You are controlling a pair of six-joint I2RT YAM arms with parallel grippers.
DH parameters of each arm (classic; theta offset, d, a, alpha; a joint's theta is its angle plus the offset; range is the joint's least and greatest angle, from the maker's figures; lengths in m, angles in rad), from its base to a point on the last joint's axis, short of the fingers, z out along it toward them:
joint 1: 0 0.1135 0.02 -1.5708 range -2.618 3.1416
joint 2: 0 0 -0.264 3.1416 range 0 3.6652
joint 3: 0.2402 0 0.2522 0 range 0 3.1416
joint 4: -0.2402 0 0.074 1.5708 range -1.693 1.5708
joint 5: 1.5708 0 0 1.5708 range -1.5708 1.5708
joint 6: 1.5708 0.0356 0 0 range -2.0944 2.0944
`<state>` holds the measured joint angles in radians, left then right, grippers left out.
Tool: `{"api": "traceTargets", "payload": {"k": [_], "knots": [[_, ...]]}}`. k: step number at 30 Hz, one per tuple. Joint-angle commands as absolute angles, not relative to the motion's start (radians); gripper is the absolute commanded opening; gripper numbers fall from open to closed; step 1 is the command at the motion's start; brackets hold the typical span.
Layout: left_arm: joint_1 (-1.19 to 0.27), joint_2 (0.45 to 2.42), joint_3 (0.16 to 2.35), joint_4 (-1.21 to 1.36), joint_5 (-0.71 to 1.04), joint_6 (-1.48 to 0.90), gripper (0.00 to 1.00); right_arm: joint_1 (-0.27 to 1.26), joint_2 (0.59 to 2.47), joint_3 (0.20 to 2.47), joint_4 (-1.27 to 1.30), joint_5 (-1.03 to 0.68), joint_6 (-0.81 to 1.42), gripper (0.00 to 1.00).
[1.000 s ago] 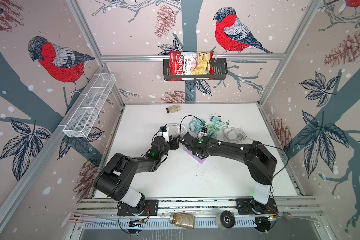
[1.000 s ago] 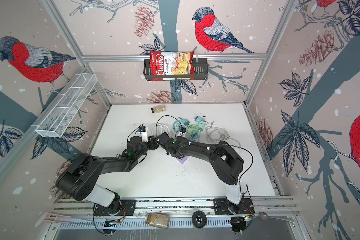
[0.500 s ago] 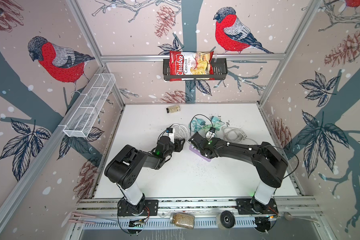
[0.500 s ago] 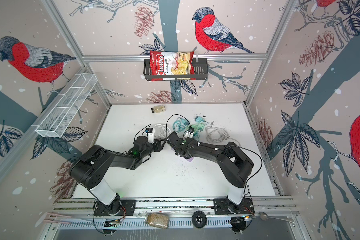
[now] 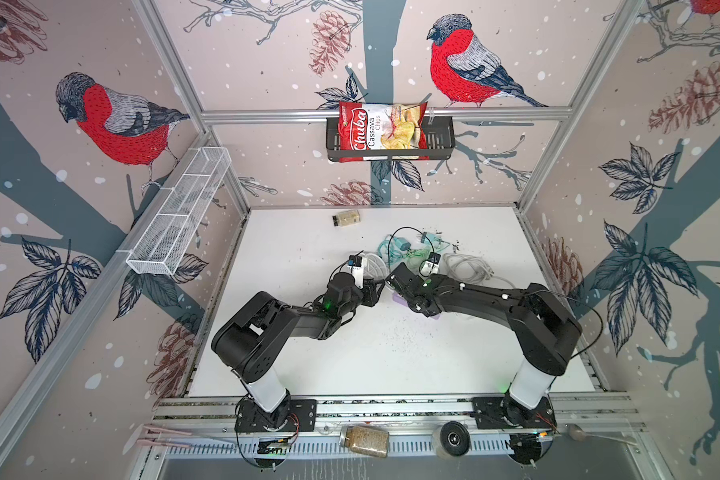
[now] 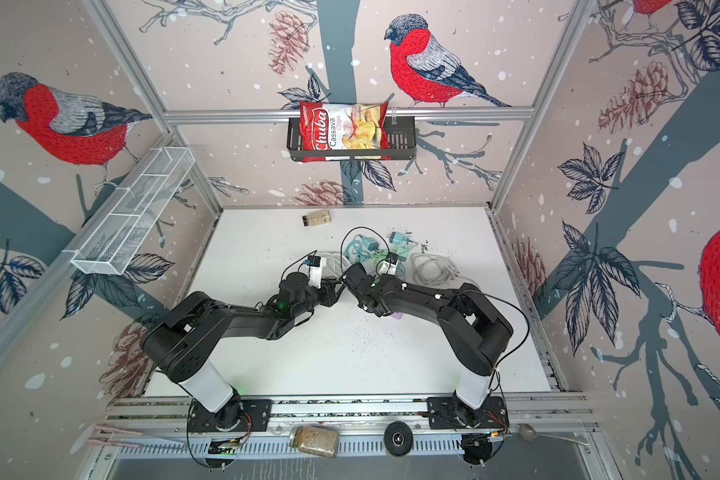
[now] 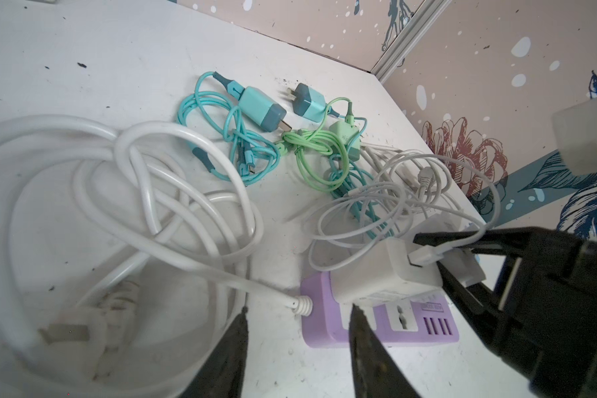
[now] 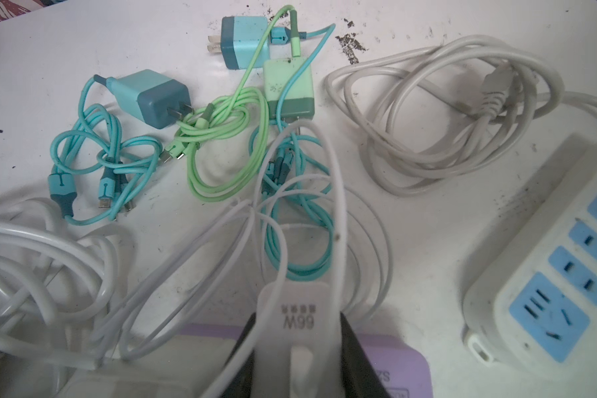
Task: Insert the plug
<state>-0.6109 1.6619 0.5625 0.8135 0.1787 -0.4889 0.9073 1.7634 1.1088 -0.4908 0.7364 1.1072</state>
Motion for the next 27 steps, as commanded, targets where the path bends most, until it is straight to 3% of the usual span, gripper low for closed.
{"api": "traceTargets", "payload": {"k": [1, 27], "knots": [[-0.612, 1.623, 0.556, 0.771, 0.153, -0.437, 0.48, 0.925, 1.779, 1.096, -0.545, 0.719, 1.143, 0.00], [-0.611, 1.461, 0.509, 0.700, 0.071, -0.371, 0.49, 1.048, 1.849, 1.065, -0.572, 0.723, 1.346, 0.00]]}}
